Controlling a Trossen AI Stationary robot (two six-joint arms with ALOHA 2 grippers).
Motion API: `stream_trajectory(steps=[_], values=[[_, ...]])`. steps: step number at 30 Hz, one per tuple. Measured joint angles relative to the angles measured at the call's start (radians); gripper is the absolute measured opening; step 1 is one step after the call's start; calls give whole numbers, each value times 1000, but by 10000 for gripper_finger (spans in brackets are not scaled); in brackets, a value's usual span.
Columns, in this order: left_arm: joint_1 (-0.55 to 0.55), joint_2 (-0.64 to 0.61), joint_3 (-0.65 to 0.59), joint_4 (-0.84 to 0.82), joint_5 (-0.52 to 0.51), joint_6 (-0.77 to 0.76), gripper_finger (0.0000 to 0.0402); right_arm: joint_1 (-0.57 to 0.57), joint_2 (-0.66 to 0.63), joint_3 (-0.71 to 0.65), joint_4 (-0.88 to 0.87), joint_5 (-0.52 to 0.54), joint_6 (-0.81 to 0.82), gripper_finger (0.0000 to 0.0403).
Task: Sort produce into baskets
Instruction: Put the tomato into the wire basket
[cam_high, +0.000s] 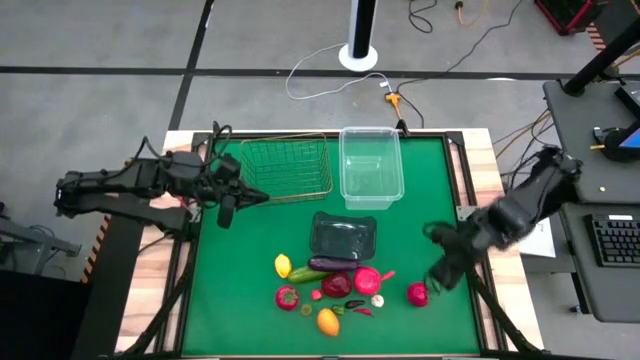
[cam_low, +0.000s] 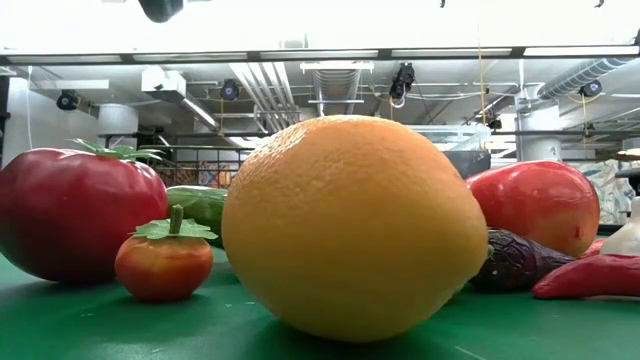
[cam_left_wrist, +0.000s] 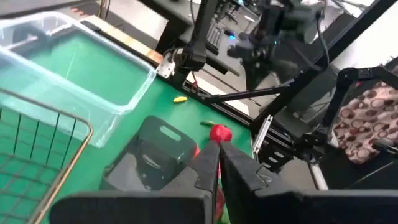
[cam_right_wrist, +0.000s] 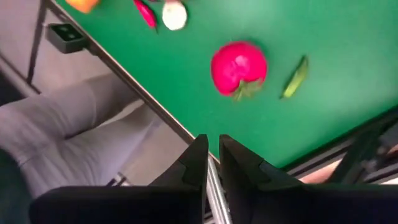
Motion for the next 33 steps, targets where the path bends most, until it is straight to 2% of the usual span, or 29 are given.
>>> stream_trajectory(steps=[4, 7, 13, 19, 22, 28, 33], values=[[0, 6, 7, 3, 0, 20, 0, 113, 70, -7, 54, 20, 177, 36], [0, 8, 9, 2, 0, 21, 0, 162, 109, -7, 121, 22, 274, 52], [0, 8, 11, 3, -1, 21, 0, 184, 171, -8, 173, 22, 399, 142], [0, 7, 11, 3, -26, 21, 0, 176, 254, -10, 172, 24, 387, 252], [0, 8, 11, 3, -26, 21, 0, 158, 304, -29, 160, 26, 386, 293], [0, 11, 11, 5, -26, 11, 0, 95, 369, -93, 192, 26, 357, 341], [0, 11, 11, 9, -26, -31, 0, 41, 363, -157, 266, 25, 329, 354]])
